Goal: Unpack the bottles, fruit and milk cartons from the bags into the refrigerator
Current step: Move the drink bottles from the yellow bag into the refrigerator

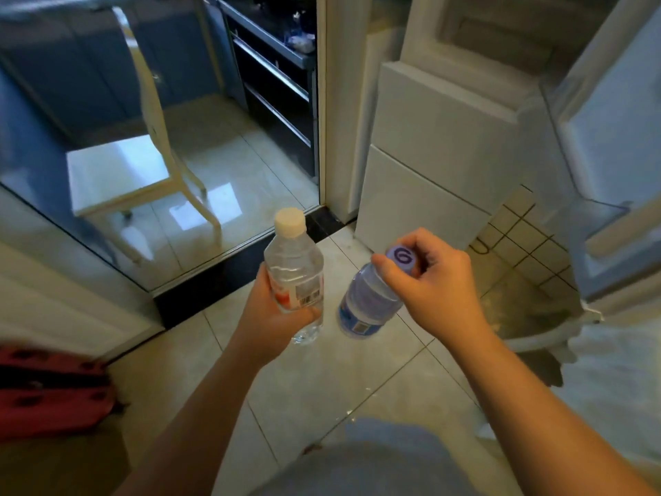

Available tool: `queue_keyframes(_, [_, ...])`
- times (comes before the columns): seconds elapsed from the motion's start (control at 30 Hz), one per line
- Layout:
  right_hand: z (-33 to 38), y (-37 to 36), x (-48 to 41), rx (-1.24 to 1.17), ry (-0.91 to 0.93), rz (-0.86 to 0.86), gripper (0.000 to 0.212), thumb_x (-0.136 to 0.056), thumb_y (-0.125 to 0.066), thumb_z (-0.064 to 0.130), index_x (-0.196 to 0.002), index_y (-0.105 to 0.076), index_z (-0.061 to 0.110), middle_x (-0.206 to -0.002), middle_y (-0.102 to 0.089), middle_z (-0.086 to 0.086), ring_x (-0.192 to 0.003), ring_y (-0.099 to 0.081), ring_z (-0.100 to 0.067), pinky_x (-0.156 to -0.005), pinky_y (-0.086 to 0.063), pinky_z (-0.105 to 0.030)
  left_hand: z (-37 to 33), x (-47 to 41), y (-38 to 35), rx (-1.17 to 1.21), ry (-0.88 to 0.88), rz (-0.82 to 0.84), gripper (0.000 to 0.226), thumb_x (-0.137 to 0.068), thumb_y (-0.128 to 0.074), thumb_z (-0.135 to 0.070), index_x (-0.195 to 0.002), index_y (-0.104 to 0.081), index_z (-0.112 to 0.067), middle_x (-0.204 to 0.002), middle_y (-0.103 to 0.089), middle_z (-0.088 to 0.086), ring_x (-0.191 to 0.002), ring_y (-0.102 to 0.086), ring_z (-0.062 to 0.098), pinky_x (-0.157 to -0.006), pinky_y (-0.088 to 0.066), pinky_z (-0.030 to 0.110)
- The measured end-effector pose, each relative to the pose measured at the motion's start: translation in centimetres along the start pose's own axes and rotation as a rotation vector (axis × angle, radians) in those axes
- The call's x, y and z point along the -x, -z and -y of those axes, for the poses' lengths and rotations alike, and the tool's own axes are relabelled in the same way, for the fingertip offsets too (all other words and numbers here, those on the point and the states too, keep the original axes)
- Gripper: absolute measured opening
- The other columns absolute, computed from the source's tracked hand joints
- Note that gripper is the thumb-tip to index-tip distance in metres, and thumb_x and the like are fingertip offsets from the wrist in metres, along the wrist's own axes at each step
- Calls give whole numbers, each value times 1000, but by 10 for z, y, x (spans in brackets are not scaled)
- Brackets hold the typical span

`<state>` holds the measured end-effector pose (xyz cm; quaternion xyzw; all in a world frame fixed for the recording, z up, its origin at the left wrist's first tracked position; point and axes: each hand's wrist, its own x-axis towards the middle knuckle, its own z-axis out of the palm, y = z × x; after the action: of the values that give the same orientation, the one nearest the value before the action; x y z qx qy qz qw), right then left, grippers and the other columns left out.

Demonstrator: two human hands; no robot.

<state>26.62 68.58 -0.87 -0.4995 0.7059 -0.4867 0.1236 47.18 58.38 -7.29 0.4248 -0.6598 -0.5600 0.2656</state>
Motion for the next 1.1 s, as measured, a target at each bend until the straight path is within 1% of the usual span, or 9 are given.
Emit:
queue_keyframes(0.1, [-3, -21, -42, -5, 16, 14, 28, -79, -71, 45, -84, -64, 18, -73, -63, 13, -73, -63, -3, -60, -52, -18, 2, -39, 15, -12, -28, -12, 89, -57, -85, -31, -134, -46, -12, -115, -64, 9, -109, -65, 28, -94, -54, 57])
queue_keyframes(0.27, [-21, -47, -126, -17, 56, 11, 24, -80, -75, 38, -78, -62, 19, -65, -59, 14, -65, -59, -3, -55, -46, -16, -10, -117, 22, 27, -75, -26, 82, -58, -82, -15, -133, -49, -16, -111, -67, 7, -102, -68, 22, -84, -56, 35])
queue_keyframes(0.37, [-33, -54, -184, -28, 79, -4, 24, -78, -73, 40, -75, -60, 20, -63, -56, 14, -61, -55, -4, -55, -45, -17, -23, -175, 21, 51, -111, -19, 78, -58, -82, -14, -128, -49, -25, -111, -66, 6, -102, -68, 21, -83, -57, 35])
queue_keyframes(0.47, [-47, -49, -243, -41, 88, -18, 20, -77, -71, 42, -71, -54, 33, -61, -54, 16, -60, -54, -3, -55, -42, -15, -41, -240, 10, 47, -127, -2, 73, -62, -78, 7, -128, -49, -5, -104, -67, 9, -93, -69, 13, -76, -56, 27])
queue_keyframes(0.57, [-62, -34, -299, -33, 98, -62, 22, -76, -72, 43, -70, -52, 36, -61, -55, 17, -60, -55, -3, -55, -42, -13, -66, -301, -14, 68, -165, 41, 66, -69, -69, 29, -125, -48, 1, -98, -66, 8, -84, -69, 2, -69, -53, 16])
queue_keyframes(0.7, [-80, -10, -362, -1, 122, -154, 23, -79, -73, 38, -73, -59, 21, -61, -54, 14, -60, -56, -6, -54, -45, -17, -99, -373, -43, 102, -231, 129, 65, -70, -70, 18, -129, -46, 1, -105, -67, 14, -95, -69, 24, -79, -56, 31])
queue_keyframes(0.8, [-92, 11, -403, 37, 105, -293, 23, -80, -77, 31, -74, -61, 15, -63, -58, 10, -63, -57, -10, -55, -49, -26, -130, -417, -65, 139, -269, 193, 72, -67, -70, 12, -132, -47, -10, -112, -68, 9, -103, -69, 27, -83, -58, 34])
queue_keyframes(0.93, [-101, 39, -448, 72, 121, -514, 29, -79, -70, 42, -77, -62, 14, -65, -58, 13, -68, -58, -7, -55, -47, -18, -173, -475, -97, 147, -350, 309, 80, -63, -76, -3, -136, -43, -3, -116, -63, 21, -108, -64, 41, -90, -52, 64])
queue_keyframes(1.1, [-109, 85, -505, 101, 186, -734, 27, -80, -69, 41, -74, -60, 16, -65, -55, 17, -61, -55, -4, -57, -41, -12, -230, -555, -144, 165, -418, 408, 78, -59, -75, -8, -131, -46, -1, -104, -67, 5, -100, -68, 25, -81, -57, 39])
